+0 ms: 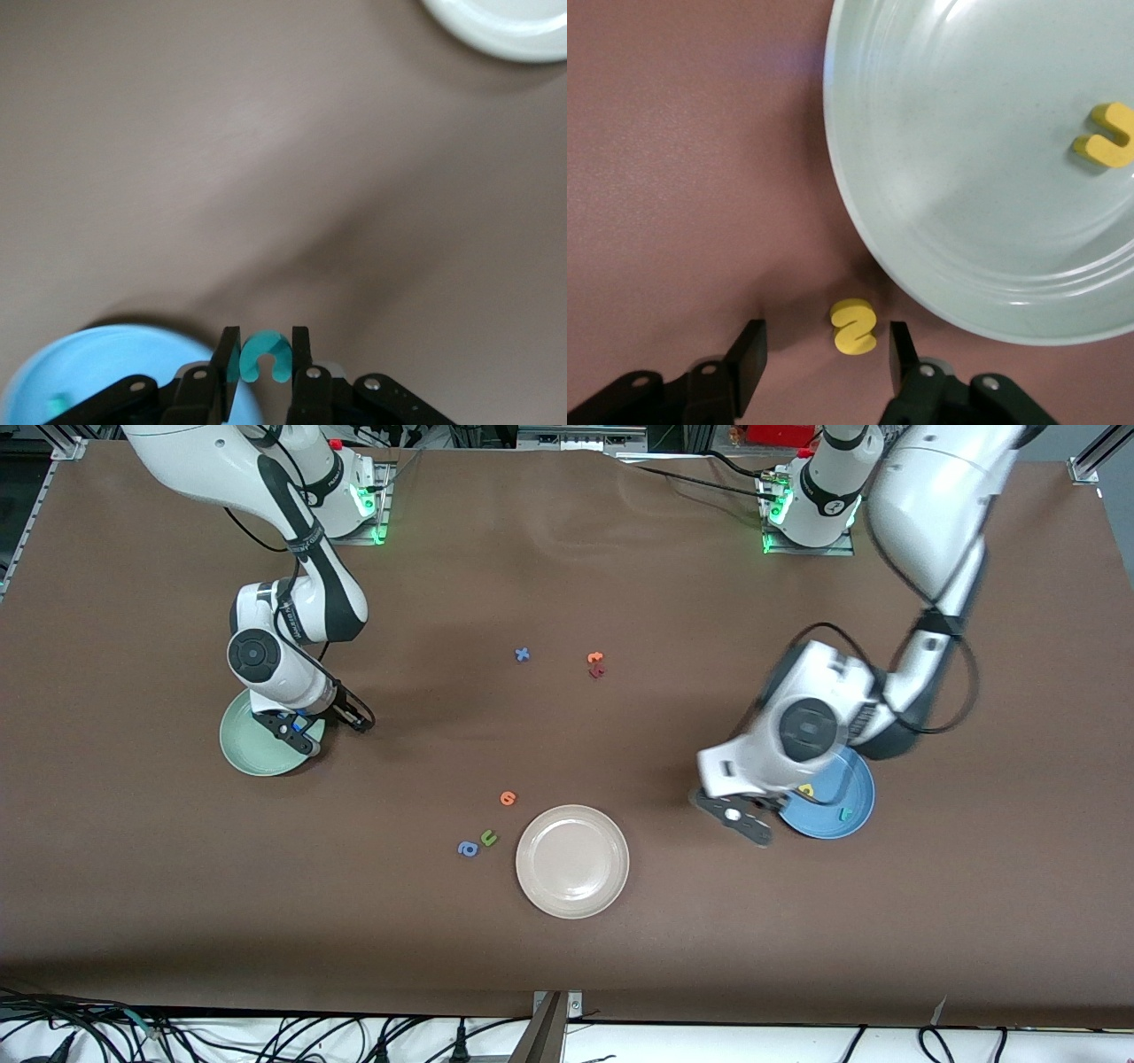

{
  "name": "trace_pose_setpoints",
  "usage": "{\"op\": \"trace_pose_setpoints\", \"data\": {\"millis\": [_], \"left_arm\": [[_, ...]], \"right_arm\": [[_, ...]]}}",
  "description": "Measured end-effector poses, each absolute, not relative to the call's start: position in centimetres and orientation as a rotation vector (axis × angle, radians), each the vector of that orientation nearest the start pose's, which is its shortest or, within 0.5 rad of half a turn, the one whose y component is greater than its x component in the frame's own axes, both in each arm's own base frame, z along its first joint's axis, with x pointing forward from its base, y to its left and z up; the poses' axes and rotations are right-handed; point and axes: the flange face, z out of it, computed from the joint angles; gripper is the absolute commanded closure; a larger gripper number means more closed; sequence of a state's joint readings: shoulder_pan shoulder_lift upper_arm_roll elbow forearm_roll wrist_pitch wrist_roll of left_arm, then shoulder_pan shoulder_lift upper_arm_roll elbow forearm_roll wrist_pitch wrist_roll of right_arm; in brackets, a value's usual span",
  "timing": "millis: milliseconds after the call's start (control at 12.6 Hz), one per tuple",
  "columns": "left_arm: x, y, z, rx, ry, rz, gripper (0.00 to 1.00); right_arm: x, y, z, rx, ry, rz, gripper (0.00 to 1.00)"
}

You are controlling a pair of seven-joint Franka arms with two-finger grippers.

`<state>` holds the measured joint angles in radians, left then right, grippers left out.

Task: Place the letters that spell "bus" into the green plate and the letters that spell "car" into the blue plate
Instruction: 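Grasp yellow 2 with the right gripper while the left gripper carries teal c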

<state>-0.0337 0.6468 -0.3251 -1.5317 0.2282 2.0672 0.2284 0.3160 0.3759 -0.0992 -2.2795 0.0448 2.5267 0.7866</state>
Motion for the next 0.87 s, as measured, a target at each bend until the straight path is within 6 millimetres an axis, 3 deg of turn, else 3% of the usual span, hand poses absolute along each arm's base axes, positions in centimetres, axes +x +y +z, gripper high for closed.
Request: {"op": "trace_pose_setpoints", "data": {"millis": [159, 238, 397, 556, 715, 874], "left_arm": [[67.7, -12.9, 27.2, -2.951, 1.124, 0.161, 0.74], [67.6, -10.1, 26.3, -2.948, 1.159, 0.189, 0.65], [67.0, -6.6, 24.9, -2.946, 1.212, 0.239, 0.55], [66.4, -4.5, 24.1, -2.948, 1.266, 0.27, 0.0], [66.0, -2.7, 24.0, -2.969, 1.296, 0.273, 0.0], [66.1, -2.8, 24.9, -2.996, 1.287, 0.258, 0.0]], "right_arm": [[50.7, 10.9, 17.9, -3.064, 0.953, 0.164, 0.58], [50.8, 10.9, 17.8, -3.064, 0.951, 0.161, 0.58], [50.8, 10.9, 17.7, -3.065, 0.948, 0.159, 0.58], [50.8, 10.9, 17.7, -3.067, 0.94, 0.159, 0.71], [50.8, 10.9, 17.7, -3.069, 0.928, 0.156, 0.89], [50.8, 10.9, 17.8, -3.069, 0.925, 0.153, 0.95]]}}
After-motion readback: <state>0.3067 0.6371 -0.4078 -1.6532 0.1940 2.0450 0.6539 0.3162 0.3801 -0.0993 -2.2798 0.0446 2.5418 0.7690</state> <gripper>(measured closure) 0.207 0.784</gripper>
